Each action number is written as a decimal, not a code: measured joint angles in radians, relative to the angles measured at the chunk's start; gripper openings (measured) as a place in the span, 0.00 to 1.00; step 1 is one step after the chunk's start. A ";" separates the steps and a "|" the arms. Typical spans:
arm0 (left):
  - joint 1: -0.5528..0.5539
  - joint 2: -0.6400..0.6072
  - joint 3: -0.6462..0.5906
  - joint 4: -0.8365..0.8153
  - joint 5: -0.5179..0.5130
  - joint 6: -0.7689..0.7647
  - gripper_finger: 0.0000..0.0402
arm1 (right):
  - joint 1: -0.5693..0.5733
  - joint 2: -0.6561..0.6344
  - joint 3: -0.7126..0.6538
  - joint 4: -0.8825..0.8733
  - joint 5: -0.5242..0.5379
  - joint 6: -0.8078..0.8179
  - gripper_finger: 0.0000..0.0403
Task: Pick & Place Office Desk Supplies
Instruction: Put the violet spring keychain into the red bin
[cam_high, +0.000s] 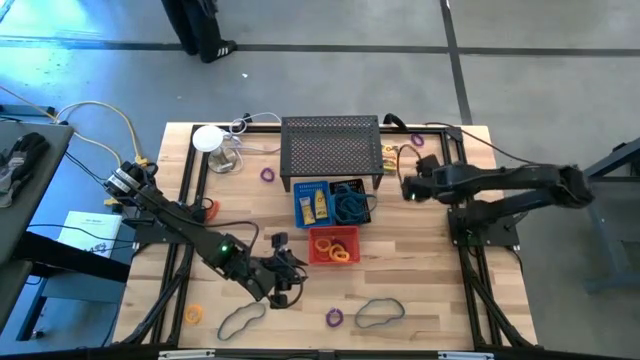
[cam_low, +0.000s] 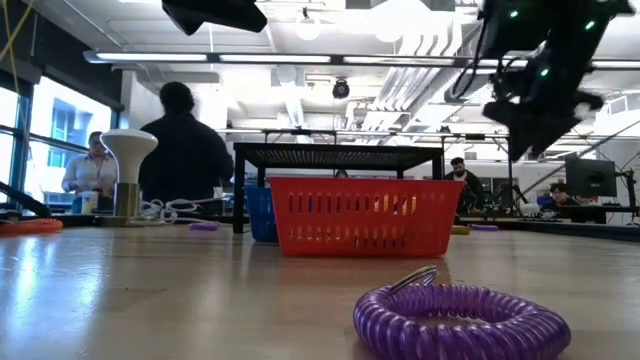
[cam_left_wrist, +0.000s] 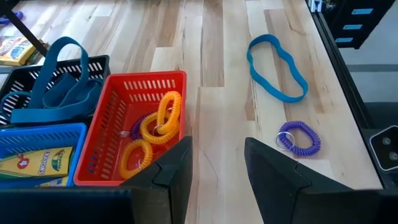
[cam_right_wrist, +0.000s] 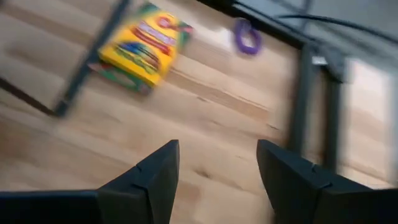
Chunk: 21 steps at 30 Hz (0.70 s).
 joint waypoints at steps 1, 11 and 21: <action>0.003 0.000 0.000 0.001 0.000 0.000 0.35 | -0.044 -0.027 -0.028 0.085 -0.017 -0.073 0.50; 0.028 0.000 0.000 0.003 0.001 0.000 0.35 | -0.322 -0.027 -0.198 0.603 -0.106 -0.425 0.51; 0.029 0.000 0.000 0.003 0.001 0.000 0.35 | -0.640 0.104 -0.196 0.742 -0.261 -0.375 0.51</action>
